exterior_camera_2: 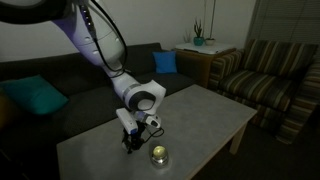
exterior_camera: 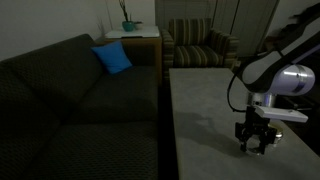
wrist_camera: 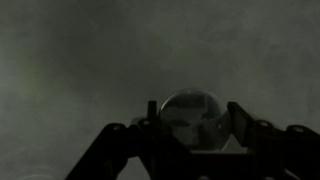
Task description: Remove the lid of the silver object and place it on the table
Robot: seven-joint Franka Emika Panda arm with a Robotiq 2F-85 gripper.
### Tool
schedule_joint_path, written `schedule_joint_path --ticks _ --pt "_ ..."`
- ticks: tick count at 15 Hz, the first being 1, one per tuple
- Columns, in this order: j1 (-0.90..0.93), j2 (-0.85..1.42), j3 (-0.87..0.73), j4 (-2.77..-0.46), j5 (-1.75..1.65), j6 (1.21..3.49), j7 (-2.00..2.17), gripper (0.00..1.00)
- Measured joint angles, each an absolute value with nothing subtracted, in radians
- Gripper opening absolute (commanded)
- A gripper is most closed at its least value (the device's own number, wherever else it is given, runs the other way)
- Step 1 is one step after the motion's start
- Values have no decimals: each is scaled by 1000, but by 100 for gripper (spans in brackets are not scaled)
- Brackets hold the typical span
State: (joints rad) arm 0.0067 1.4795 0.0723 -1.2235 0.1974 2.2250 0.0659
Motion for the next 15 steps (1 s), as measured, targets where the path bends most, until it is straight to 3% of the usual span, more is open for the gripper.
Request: schedule_joint_path --ticks 7,15 --pt "-49 1474 103 -1193 289 2222 172 45" --pt "-20 1474 93 -1170 294 2063 347 45"
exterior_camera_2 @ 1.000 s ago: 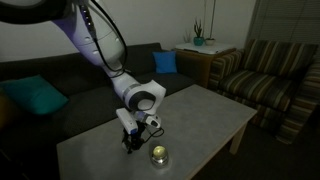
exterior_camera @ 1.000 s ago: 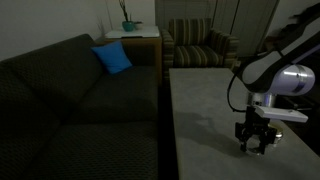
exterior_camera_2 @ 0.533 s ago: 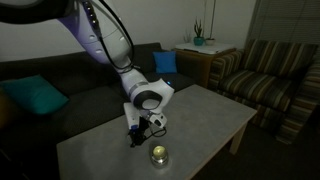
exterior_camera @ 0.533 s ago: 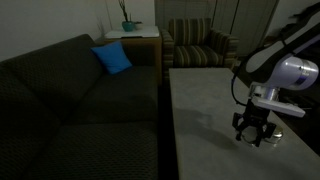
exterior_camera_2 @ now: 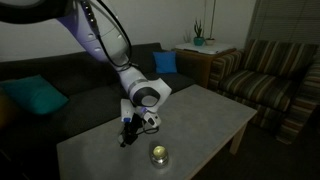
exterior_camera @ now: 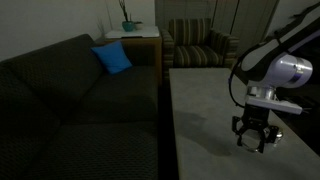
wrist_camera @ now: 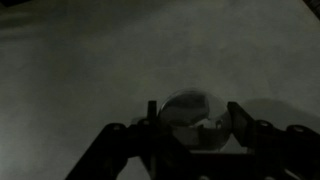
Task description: Remove the lid of the silver object and place it on the table
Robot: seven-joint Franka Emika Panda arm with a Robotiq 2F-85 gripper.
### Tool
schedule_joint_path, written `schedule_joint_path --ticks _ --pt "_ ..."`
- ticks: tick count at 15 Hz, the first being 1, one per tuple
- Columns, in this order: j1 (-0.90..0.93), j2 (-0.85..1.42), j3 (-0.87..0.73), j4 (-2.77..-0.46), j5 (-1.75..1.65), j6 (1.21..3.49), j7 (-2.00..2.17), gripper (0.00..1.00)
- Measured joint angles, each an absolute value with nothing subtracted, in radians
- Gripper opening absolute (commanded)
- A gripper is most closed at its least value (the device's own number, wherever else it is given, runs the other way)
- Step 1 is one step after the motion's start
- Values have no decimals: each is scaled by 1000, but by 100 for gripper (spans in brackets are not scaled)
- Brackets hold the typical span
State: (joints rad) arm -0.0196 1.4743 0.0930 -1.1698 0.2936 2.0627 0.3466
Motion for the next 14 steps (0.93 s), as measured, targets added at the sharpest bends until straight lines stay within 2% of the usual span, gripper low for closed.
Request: schedule_joint_path --ticks 4,5,8,9,14 --pt "-46 1475 84 -1174 327 2006 362 45" --pt "-55 1475 84 -1176 332 1994 360 70" --pt "-71 1475 86 -1175 333 1974 305 70" --pt "-71 1475 87 -1175 333 1972 301 45" --pt "-52 1475 78 -1178 336 2029 372 45"
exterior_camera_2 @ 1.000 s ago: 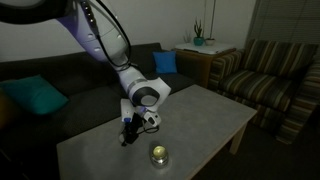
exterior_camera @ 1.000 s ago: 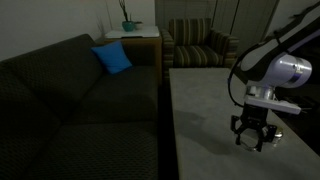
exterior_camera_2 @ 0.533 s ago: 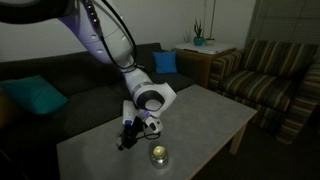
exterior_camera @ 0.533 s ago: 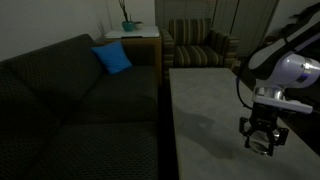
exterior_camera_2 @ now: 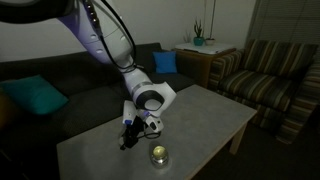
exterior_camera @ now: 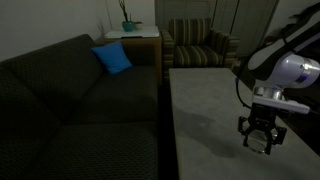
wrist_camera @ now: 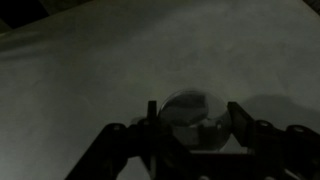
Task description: Remove the lid of the silver object and place it on the table
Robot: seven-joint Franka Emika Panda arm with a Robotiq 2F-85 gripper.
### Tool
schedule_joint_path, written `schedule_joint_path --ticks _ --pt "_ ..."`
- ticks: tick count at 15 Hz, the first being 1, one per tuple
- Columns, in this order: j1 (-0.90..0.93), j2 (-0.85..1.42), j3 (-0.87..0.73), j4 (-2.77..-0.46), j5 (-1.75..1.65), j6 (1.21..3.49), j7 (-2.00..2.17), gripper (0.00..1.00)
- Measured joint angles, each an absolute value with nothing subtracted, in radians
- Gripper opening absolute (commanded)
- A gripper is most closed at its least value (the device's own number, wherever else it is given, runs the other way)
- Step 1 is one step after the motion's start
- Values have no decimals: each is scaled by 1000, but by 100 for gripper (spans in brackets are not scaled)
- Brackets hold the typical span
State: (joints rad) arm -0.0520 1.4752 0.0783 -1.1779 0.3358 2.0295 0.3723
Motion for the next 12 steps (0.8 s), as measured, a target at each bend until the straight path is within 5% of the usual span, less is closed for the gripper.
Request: schedule_joint_path --ticks 12 --pt "12 1467 42 -1334 494 2435 792 45"
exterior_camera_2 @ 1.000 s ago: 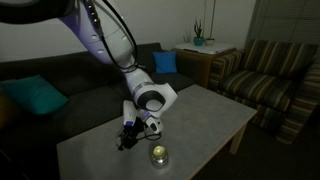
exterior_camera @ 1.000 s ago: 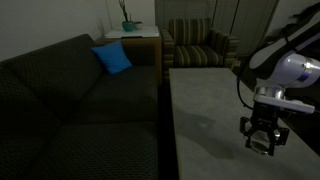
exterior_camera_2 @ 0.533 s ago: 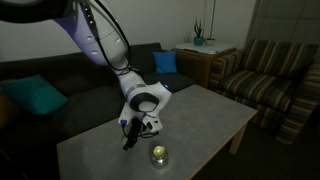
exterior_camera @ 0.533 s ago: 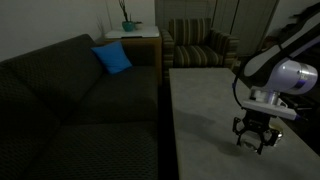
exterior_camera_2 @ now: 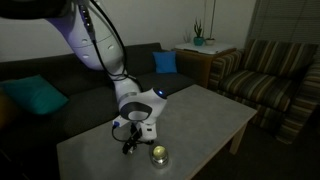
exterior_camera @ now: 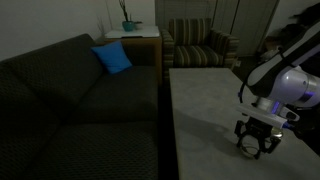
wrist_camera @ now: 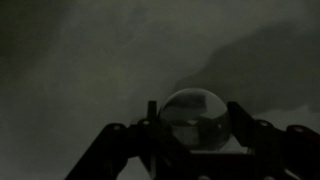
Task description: Remove the lid of the silver object and place it on the table
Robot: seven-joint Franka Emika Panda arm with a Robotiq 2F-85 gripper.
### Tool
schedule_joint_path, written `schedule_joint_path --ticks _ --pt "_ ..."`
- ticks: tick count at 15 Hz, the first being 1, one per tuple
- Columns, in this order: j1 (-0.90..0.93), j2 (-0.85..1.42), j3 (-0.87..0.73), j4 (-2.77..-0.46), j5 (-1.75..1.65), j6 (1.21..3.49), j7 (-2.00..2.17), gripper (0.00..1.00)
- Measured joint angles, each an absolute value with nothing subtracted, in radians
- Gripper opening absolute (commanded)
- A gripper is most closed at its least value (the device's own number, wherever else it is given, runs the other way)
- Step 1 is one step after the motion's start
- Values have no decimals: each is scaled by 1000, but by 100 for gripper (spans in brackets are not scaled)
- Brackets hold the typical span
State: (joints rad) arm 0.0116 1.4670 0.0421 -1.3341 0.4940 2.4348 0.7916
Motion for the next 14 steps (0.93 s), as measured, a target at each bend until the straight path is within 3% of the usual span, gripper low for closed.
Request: schedule_joint_path --ticks 4,5,6,9,14 --pt "6 1459 44 -1354 559 2449 909 45" --pt "6 1459 44 -1354 569 2449 943 50" --pt "6 1458 44 -1354 577 2448 978 92" --pt "6 1459 46 -1353 583 2444 1065 99" --pt "7 1459 49 -1361 583 2434 1136 100"
